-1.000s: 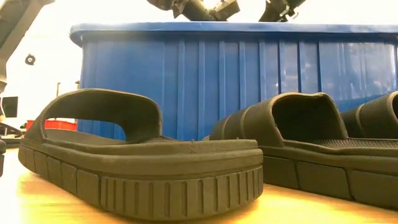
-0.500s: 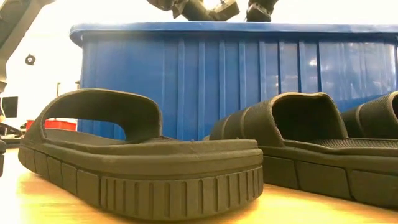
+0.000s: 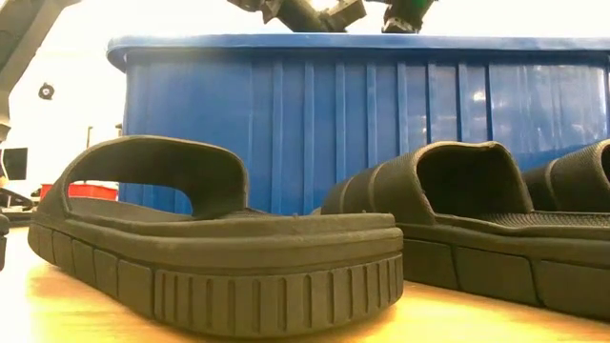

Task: Pick and place slides into bin
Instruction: Put the black slide into the blue bin

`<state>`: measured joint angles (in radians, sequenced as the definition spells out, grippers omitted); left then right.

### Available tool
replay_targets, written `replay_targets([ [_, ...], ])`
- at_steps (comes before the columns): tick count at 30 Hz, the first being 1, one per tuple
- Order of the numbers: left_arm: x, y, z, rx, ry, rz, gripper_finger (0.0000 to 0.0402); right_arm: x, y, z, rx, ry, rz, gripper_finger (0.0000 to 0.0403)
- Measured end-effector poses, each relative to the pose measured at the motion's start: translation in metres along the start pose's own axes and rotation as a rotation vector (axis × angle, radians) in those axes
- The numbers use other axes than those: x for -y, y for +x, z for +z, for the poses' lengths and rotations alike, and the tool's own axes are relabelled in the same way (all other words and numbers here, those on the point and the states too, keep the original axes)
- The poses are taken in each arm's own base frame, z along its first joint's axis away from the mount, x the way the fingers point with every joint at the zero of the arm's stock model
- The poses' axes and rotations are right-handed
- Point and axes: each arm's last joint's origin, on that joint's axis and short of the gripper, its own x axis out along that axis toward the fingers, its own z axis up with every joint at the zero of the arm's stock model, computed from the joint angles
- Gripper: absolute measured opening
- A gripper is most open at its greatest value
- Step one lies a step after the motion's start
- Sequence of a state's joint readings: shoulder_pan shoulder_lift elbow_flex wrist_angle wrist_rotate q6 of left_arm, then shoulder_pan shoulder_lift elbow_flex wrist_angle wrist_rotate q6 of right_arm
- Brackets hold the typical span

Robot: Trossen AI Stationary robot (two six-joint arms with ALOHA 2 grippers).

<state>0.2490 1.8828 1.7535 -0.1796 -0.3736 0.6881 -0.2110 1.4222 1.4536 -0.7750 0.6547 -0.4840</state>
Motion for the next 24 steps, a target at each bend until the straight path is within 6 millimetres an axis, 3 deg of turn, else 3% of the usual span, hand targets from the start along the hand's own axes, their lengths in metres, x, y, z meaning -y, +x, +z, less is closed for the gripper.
replay_targets([
  [14, -0.0004, -0.0012, 0.0012, 0.007, -0.002, 0.001, 0.0008, 0.0018, 0.0077, 0.0024, 0.005, 0.049, -0.017, 0.0190],
  [18, -0.0003, -0.0013, 0.0015, 0.009, -0.003, 0.000, 0.0008, 0.0013, 0.0080, 0.0025, 0.005, 0.094, -0.015, 0.0141],
  [24, -0.0006, -0.0018, 0.0021, 0.015, -0.006, -0.005, 0.0008, 0.0002, 0.0080, 0.0010, -0.008, 0.095, -0.005, 0.0023],
])
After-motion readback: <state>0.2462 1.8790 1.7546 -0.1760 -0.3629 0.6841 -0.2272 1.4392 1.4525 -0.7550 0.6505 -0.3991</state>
